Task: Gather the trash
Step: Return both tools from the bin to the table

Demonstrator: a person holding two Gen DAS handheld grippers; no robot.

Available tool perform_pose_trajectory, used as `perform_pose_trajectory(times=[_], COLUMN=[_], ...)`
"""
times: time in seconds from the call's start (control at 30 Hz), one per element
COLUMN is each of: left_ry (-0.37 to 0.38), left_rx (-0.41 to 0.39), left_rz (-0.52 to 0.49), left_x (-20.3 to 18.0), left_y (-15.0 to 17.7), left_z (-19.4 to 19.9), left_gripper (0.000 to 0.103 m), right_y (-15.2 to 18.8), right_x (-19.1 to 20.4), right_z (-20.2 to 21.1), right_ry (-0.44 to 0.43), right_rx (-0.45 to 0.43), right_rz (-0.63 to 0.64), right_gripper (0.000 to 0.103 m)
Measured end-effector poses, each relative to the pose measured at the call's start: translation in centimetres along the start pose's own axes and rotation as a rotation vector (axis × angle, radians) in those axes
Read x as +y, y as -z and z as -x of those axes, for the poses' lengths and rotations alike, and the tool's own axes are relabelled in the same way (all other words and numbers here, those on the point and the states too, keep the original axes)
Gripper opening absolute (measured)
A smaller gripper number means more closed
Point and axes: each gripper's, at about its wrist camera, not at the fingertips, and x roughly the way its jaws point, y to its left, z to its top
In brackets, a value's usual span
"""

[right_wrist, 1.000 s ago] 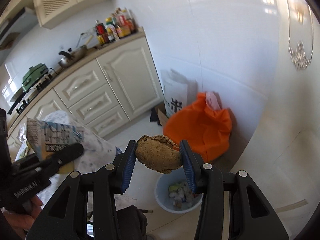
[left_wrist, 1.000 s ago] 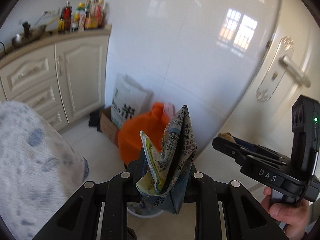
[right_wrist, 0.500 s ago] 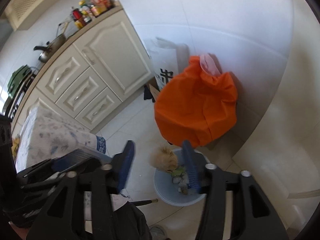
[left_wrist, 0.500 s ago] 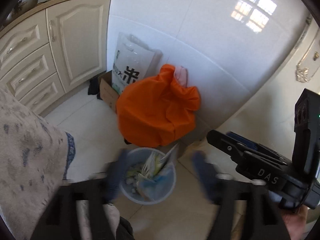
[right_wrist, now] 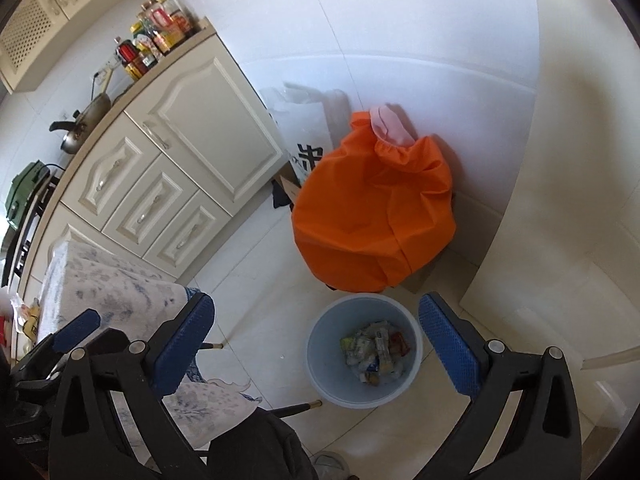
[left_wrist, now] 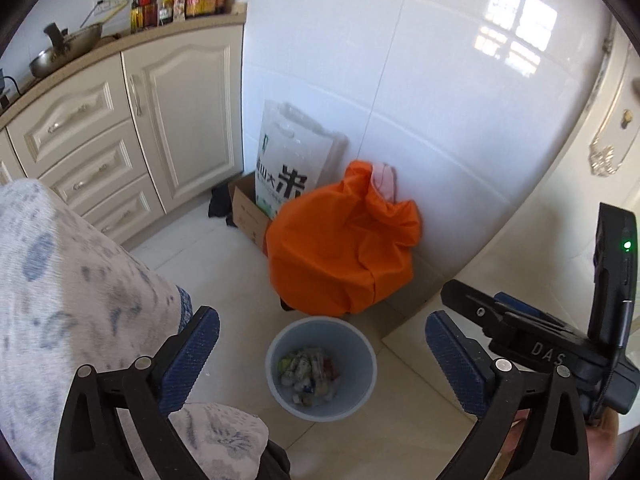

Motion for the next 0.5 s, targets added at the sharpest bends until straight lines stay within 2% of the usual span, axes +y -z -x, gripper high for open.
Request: perform_pose_trajectory(times=[0.27, 0.5], left_ry=[0.024, -0.001], left_rx=[-0.131, -0.271], left_rz=[0.014, 0.058], left_x=[2.8, 7.1], left_y=[3.2, 6.5], left_z=[9.7, 19.6], left_gripper=[0.102, 0.102], right_y=[-0.3, -0.2], right_x=[4.0, 10.0], right_z=[4.5, 8.4], right_ry=[-0.031, -0.095], right_rx=[-0.071, -0.133], right_rz=[0.056, 0.147], right_gripper=[0.103, 0.103])
